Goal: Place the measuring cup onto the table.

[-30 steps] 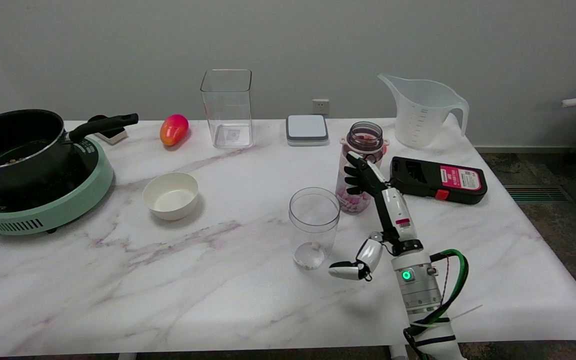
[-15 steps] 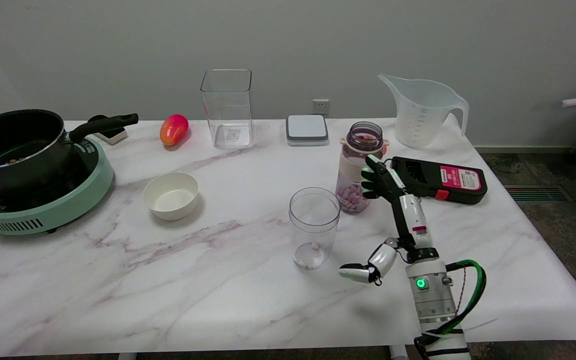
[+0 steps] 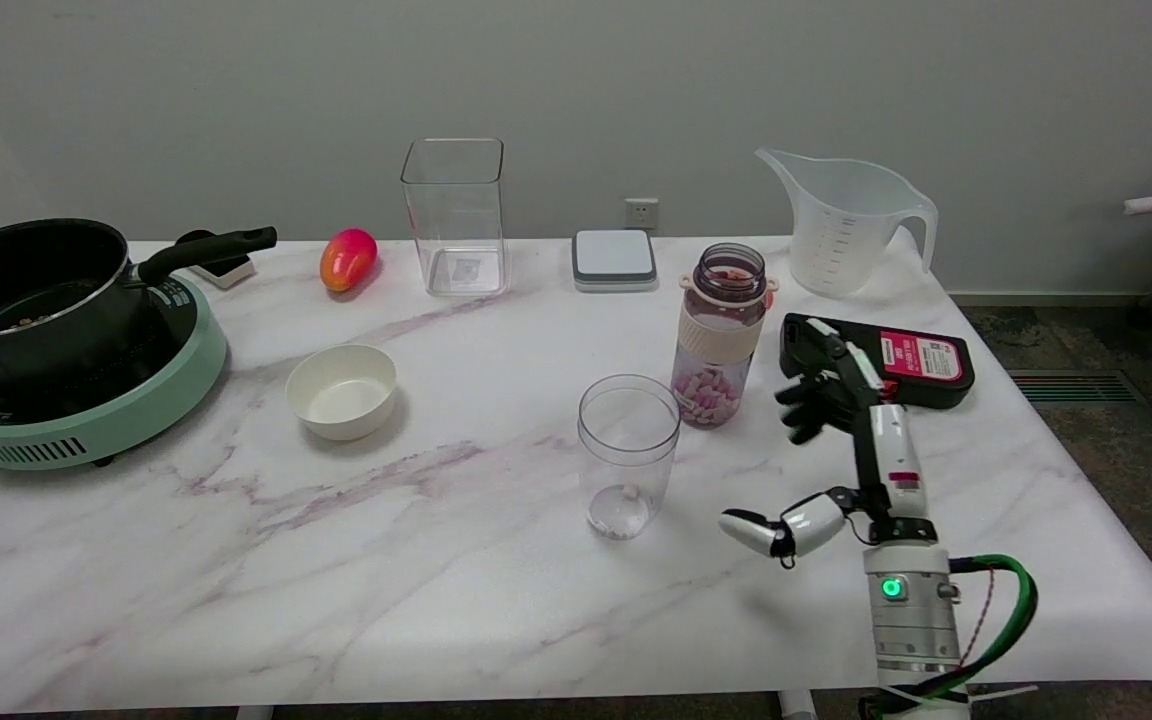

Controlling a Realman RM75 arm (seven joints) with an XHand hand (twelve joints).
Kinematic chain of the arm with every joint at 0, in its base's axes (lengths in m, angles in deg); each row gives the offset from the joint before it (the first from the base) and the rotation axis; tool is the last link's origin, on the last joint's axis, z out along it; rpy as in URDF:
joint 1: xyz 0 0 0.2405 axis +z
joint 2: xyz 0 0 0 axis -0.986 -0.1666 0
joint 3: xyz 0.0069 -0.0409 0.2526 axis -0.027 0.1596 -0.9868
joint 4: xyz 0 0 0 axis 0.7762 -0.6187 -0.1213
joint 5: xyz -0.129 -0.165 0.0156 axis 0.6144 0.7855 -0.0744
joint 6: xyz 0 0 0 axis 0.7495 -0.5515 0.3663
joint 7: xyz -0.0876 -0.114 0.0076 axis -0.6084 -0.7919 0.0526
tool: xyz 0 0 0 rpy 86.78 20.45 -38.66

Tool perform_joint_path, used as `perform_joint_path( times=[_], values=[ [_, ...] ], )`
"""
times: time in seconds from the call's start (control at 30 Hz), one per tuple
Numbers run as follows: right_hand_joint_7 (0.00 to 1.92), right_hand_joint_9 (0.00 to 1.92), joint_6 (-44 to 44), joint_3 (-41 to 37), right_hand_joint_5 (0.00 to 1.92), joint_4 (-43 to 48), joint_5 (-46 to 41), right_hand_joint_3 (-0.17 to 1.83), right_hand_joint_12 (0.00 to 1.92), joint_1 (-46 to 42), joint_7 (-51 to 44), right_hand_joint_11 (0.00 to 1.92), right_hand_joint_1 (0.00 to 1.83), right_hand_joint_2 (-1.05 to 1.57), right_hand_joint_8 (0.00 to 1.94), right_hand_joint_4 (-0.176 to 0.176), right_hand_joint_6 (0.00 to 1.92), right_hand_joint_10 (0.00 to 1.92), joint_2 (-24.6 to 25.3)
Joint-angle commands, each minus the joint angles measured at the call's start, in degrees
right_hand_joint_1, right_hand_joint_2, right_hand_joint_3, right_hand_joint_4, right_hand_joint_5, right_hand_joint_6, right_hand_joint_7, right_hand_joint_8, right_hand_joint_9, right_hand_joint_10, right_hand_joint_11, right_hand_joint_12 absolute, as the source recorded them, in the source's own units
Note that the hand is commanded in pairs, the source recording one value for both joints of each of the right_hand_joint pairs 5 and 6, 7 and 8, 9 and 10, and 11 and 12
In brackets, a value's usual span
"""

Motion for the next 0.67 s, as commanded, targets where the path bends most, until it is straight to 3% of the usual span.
perform_joint_path(
  times=[0.03, 0.07, 0.2, 0.33, 0.53, 0.67],
  values=[
    [1.20, 1.36, 18.8, -3.3, 0.57, 7.2, -14.4, 0.84, 1.37, -4.1, -15.1, 1.37, 1.26, -0.13, 1.20, 0.000, 0.57, 1.36, -3.4],
    [1.26, 1.40, 20.5, -5.1, 0.70, 8.3, -14.7, 0.86, 1.39, -3.8, -16.1, 1.39, 1.26, 0.04, 1.26, 0.000, 0.70, 1.40, -3.8],
    [1.34, 1.46, 18.9, -13.1, 0.87, 12.6, -15.6, 0.93, 1.42, -2.2, -16.3, 1.42, 1.26, 0.21, 1.34, 0.000, 0.87, 1.46, -6.6],
    [1.37, 1.48, 18.9, -17.5, 0.92, 13.3, -20.0, 0.95, 1.42, 1.0, -15.8, 1.42, 1.26, 0.26, 1.37, 0.000, 0.92, 1.48, -9.8],
    [1.29, 1.41, 18.7, -22.0, 0.88, 7.2, -24.5, 1.10, 1.40, 2.6, -14.1, 1.40, 1.26, 0.15, 1.29, 0.000, 0.88, 1.41, -13.9],
    [1.30, 1.40, 19.1, -23.9, 0.88, 5.1, -30.0, 1.04, 1.38, 3.7, -11.9, 1.38, 1.24, 0.21, 1.30, 0.000, 0.88, 1.40, -14.7]
  ],
)
